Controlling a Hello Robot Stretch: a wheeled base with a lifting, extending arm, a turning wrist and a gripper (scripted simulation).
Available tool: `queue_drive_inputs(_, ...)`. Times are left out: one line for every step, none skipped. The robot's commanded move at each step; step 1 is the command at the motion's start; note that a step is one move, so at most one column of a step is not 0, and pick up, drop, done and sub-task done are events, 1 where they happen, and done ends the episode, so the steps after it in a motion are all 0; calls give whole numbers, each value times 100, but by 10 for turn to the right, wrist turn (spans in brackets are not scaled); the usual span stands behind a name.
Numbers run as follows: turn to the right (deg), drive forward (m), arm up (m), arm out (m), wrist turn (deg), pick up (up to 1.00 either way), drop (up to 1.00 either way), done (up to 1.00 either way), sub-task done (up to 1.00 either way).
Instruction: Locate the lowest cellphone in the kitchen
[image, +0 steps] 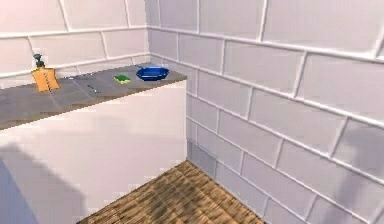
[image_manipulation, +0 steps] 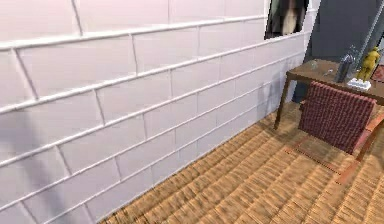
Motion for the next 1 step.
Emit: queue_drive_inputs(0,80,0,0,0,0,0,0,0)
